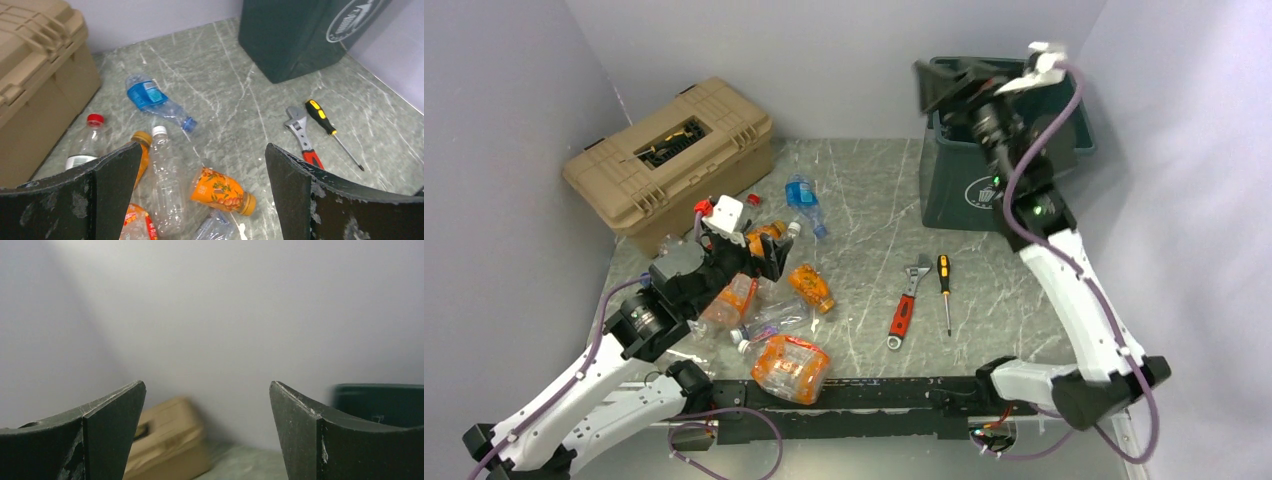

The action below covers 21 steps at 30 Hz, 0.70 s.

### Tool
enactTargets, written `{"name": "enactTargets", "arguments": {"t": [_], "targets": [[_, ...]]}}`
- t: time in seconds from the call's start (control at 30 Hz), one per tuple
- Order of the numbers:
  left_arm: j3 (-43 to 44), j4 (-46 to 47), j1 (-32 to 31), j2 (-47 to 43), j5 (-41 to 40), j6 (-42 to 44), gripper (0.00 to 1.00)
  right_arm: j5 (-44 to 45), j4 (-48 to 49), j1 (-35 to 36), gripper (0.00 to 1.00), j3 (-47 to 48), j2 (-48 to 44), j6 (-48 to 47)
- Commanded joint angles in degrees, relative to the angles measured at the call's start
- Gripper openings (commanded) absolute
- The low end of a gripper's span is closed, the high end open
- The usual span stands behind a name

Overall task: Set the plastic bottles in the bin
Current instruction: Place the plastic bottle in the trash bin, then pick up the plastic bottle at the center of the board.

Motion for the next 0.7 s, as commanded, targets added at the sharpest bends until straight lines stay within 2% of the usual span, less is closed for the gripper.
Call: {"name": "enactTargets", "arguments": {"t": [0.0, 0.13, 0.27, 0.33, 0.47, 0.67], "targets": [[0.49, -0.37, 0.19, -0.56, -8.83, -0.87, 1.00, -4.64, -1.99, 12.57, 1.00, -8.67, -6.70, -0.46], [0.77, -1.97, 0.19, -0.14, -14.89, -1.05, 1.00, -0.10, -4.68, 23.22, 1.00, -21.59, -11.48, -0.33], [1.41, -3.45, 0.22, 1.19, -18.61, -1.07, 1.00, 1.17, -12.64, 30.89, 0.95, -28.58, -8.93, 0.04], [1.91, -4.20, 0.18, 2.11, -18.94, -1.33, 1.00, 5.11, -14.34, 33.68, 0.92, -32.76, -7.05, 0.03], [2.87, -5.33, 0.22, 3.37, -19.20, -1.52, 0.99, 4.07, -13.14, 34.20, 0.90, -38.27, -0.18, 1.53], [2.15, -5.03, 0.22, 2.63, -18.50, -1.03, 0.98, -0.36, -4.02, 34.34, 0.97, -44.13, 6.82, 2.68]]}}
